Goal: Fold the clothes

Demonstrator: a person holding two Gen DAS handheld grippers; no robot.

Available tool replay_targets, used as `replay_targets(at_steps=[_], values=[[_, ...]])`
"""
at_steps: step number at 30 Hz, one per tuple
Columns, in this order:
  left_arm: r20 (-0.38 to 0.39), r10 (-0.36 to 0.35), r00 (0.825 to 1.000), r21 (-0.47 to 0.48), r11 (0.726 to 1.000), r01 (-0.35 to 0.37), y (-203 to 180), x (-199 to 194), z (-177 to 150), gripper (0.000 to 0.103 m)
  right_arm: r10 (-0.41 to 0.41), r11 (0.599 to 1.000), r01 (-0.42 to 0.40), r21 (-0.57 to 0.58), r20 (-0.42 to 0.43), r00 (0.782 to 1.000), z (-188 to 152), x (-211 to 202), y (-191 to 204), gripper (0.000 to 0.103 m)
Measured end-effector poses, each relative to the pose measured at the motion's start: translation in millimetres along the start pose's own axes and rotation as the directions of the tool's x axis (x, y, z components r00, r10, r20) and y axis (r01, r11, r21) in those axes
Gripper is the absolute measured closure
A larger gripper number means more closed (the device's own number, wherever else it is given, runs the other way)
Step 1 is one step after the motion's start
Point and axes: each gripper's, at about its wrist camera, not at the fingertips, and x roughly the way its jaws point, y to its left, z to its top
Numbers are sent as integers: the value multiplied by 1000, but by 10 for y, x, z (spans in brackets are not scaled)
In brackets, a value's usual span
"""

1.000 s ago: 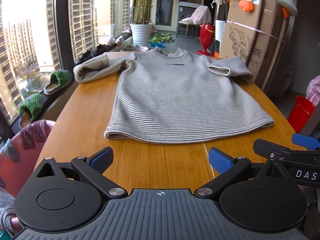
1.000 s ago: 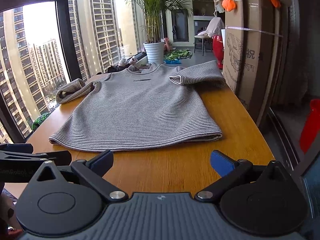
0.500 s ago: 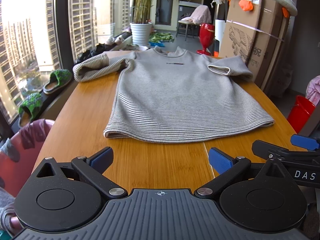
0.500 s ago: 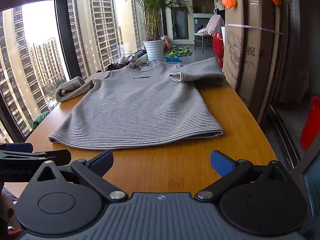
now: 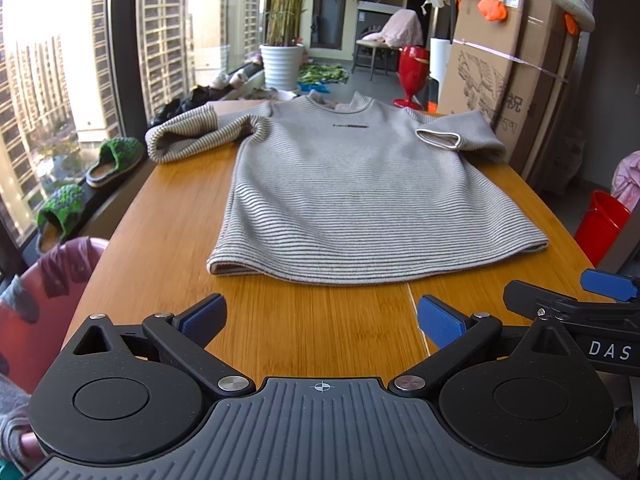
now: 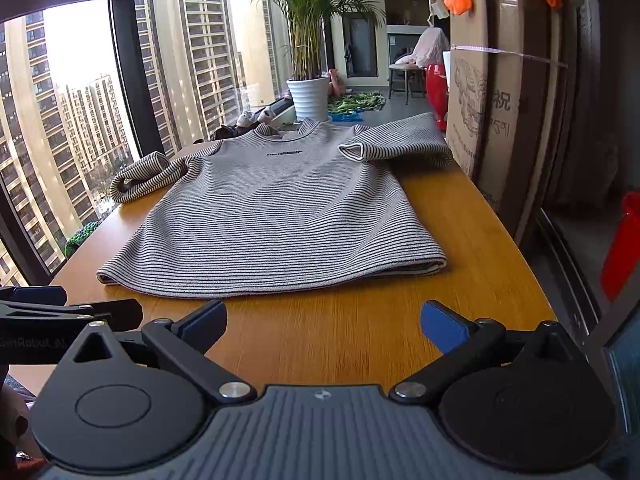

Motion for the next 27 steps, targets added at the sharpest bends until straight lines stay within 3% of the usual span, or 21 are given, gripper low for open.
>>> replay_targets(at_steps=[27], values=[[-5, 0, 1000, 2, 1000, 0, -22, 30, -2, 0, 4, 1000, -4, 12, -14, 1000, -19, 12, 11, 0]])
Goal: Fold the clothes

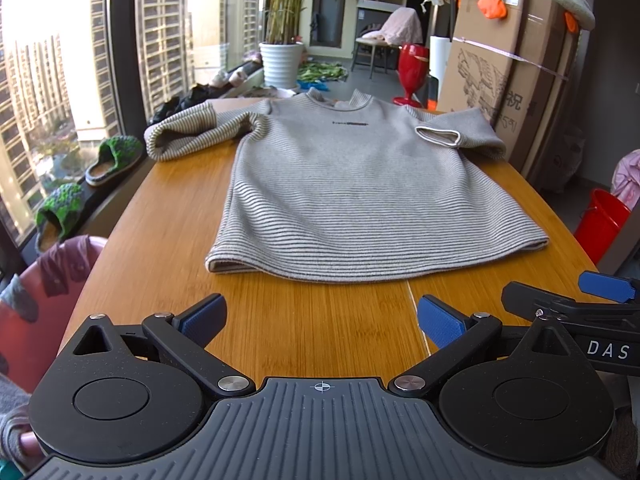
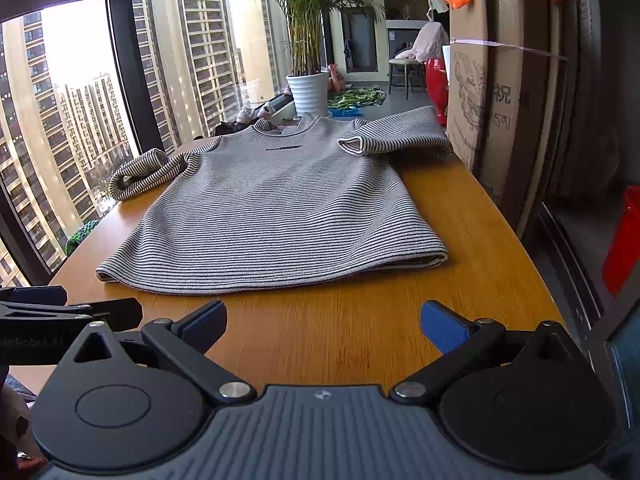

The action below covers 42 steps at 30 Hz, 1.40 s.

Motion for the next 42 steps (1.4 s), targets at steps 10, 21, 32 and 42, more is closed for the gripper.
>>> replay_targets(at_steps=[10, 21, 32, 42], values=[[-2, 0, 1000, 1, 1000, 0, -13, -2, -11, 0, 1, 1000, -1, 4, -4, 1000, 8, 8, -17, 0], [26, -35, 999, 12, 999, 35, 7, 37, 98, 0, 7, 1000, -7, -17, 13, 1000, 89, 69, -39, 0], [150, -171, 974, 106, 982, 156, -99, 397, 621, 0, 33, 999, -33, -36, 14, 999, 670, 541, -295, 0], [92, -257, 962, 85, 965, 250, 20, 1225, 1160, 0, 42, 993, -42, -108, 5, 999, 1178, 1509, -280, 0]])
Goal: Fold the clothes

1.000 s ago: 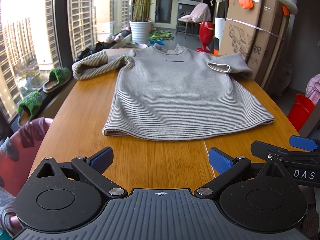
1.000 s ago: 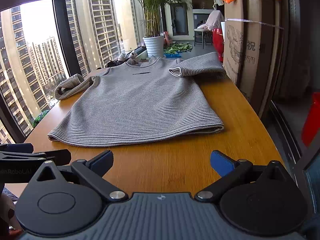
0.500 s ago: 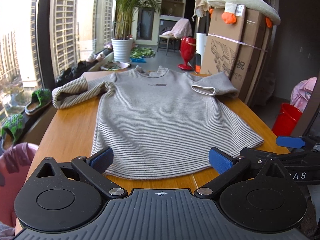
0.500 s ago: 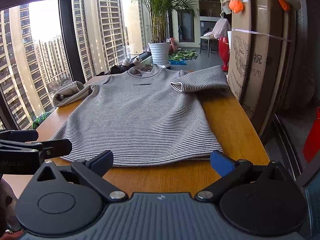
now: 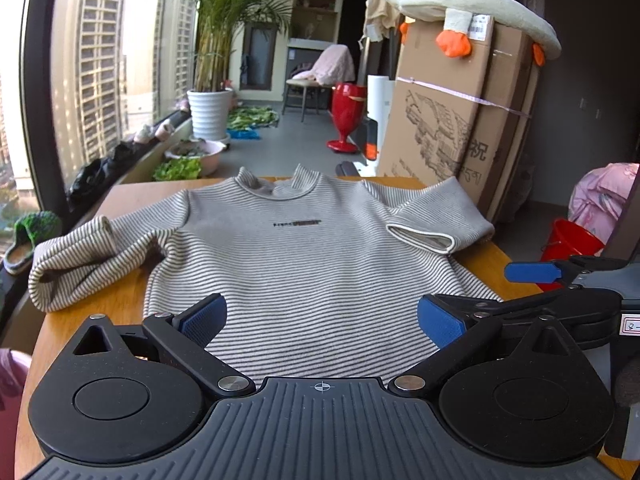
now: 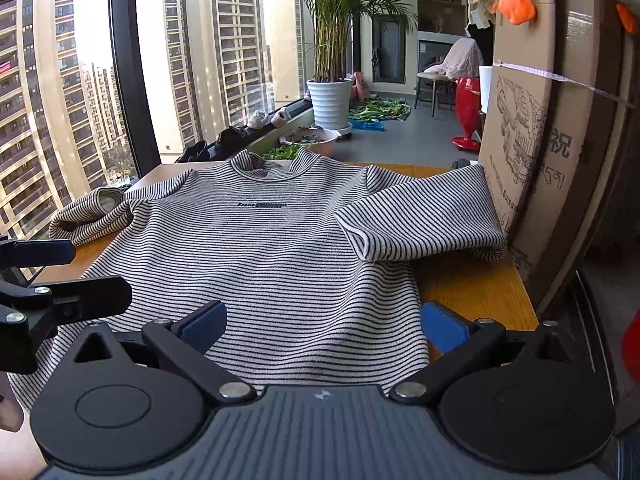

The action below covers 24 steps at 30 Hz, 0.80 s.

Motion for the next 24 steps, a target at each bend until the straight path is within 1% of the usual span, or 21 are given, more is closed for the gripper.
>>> replay_targets(at_steps=[1, 3, 5, 7, 9, 13, 14, 18, 24], values=[[-21, -32, 999, -25, 999, 31, 72, 87, 13, 0, 2, 1000, -2, -3, -5, 1000, 39, 95, -3, 0], [-68, -77, 995, -77, 994, 71, 203, 246, 15, 0, 8, 1000, -8, -8, -20, 1000, 93, 248, -8, 0], [-99, -75, 992, -85, 994, 66, 271, 357, -4, 0, 19, 1000, -19, -4, -47, 999, 129, 393, -13, 0], [-116, -50, 992, -70, 997, 42, 304, 432, -45, 0, 33, 999, -32, 16, -84, 996, 128, 509, -43, 0], [-116, -23, 993, -39, 999, 19, 303, 478, -100, 0, 38, 999, -35, 30, -101, 994, 108, 574, -77, 0], [-101, 28, 994, 49, 999, -23, 201, 502, -193, 0, 45, 999, -42, 29, -83, 996, 88, 580, -94, 0], [-101, 34, 994, 58, 998, -28, 185, 505, -200, 0, 40, 999, -38, 24, -84, 996, 83, 588, -83, 0], [-96, 16, 995, 40, 999, -12, 218, 497, -200, 0, -12, 999, 8, -41, -107, 994, 97, 647, 39, 0], [-90, 4, 996, 32, 999, -2, 247, 478, -207, 0, -17, 999, 13, -32, -107, 994, 113, 644, 28, 0]])
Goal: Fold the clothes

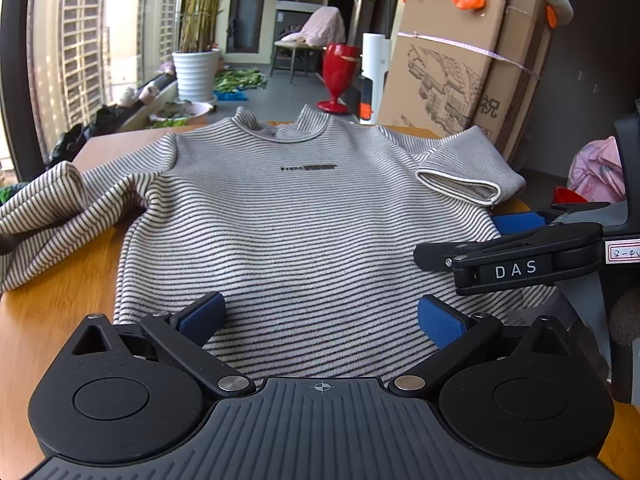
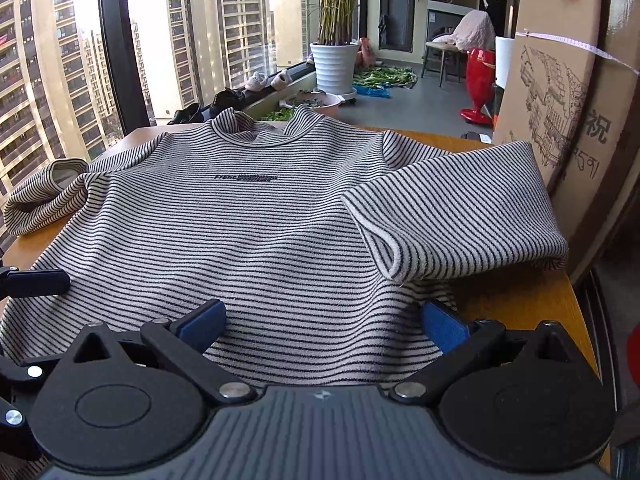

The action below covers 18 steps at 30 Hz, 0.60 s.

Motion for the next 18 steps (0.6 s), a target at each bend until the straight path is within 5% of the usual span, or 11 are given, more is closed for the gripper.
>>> replay_targets(at_steps=[18], values=[[15, 3, 1000, -38, 999, -3, 16, -22, -22, 0, 8, 1000, -9, -22, -20, 1000, 64, 30, -28, 0]])
